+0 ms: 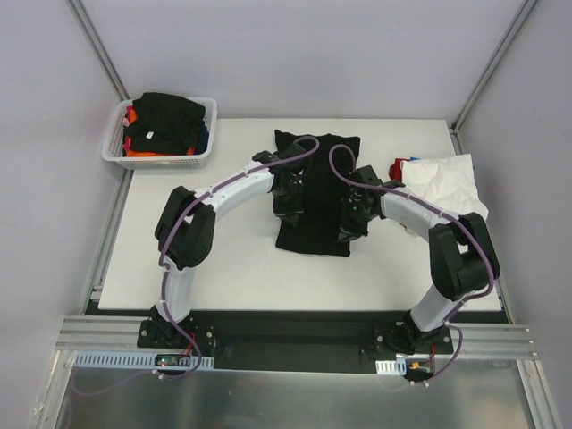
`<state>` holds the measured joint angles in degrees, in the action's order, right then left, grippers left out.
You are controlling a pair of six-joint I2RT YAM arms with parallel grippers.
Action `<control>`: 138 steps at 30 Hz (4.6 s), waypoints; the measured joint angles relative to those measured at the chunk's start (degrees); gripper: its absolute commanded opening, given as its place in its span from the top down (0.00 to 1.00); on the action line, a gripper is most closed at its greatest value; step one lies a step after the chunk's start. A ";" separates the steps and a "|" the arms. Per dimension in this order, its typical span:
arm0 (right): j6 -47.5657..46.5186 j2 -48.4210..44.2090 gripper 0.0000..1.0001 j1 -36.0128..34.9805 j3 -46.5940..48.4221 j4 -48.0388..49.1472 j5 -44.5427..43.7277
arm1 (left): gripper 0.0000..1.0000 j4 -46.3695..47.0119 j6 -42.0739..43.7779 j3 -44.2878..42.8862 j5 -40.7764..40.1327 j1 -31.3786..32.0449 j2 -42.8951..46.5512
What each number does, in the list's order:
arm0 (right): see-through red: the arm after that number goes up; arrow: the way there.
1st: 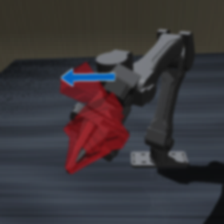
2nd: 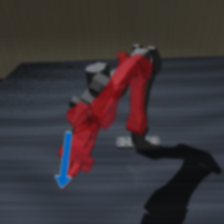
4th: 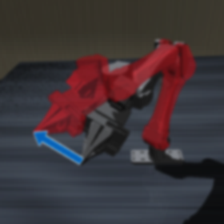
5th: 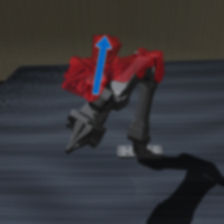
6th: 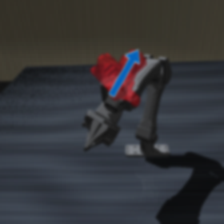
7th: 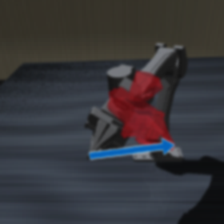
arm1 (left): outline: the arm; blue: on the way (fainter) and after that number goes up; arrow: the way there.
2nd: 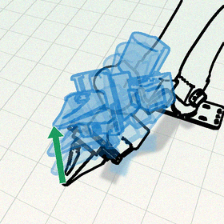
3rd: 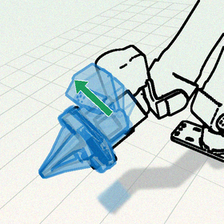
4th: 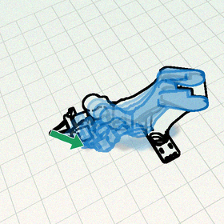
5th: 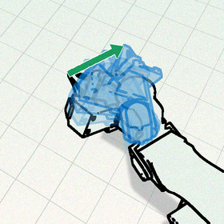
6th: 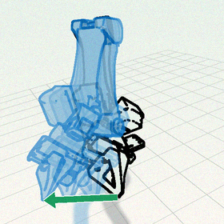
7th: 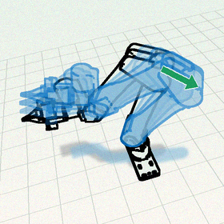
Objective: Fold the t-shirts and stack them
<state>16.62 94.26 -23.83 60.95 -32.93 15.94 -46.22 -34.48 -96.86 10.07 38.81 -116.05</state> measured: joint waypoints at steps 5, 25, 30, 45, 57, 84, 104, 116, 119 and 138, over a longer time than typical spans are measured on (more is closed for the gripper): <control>0.24 7.56 0.99 -0.09 3.61 0.94 -0.04 | 1.00 1.22 -0.04 -1.33 0.00 1.62 -2.73; -4.07 21.44 0.98 3.91 24.68 -3.32 0.24 | 1.00 2.54 0.87 -19.96 2.84 -3.80 -19.02; -4.04 17.94 0.97 4.09 16.96 -2.69 0.94 | 1.00 3.02 0.85 -12.26 3.13 -3.54 -16.37; 0.33 1.77 0.99 -3.96 -7.89 3.78 1.99 | 1.00 14.08 -3.67 18.75 5.31 0.87 1.57; 4.44 -8.94 0.98 -9.33 -17.64 1.99 -1.33 | 1.00 16.22 -9.94 26.43 4.22 13.31 6.82; 0.52 -7.37 0.97 -9.49 -4.96 -7.28 -6.71 | 1.00 4.98 -8.11 13.97 -3.65 13.40 16.02; -4.20 13.97 0.96 -3.89 14.82 -5.07 -5.40 | 1.00 2.62 -5.84 14.29 -5.16 13.27 13.27; -6.88 15.15 0.96 0.74 19.15 -5.07 -5.49 | 1.00 2.43 -3.30 11.93 -4.59 12.79 4.46; -6.91 14.73 0.96 0.85 18.32 -5.01 -5.42 | 1.00 2.84 -2.43 9.81 -4.26 11.37 0.96; -3.45 -10.80 0.82 -0.74 -3.93 -7.65 -3.87 | 1.00 1.66 2.25 -6.67 -6.01 -3.39 -10.05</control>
<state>13.17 83.46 -24.58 57.01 -40.58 12.08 -44.56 -32.23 -103.53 4.05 35.42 -126.10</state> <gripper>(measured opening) 0.091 0.003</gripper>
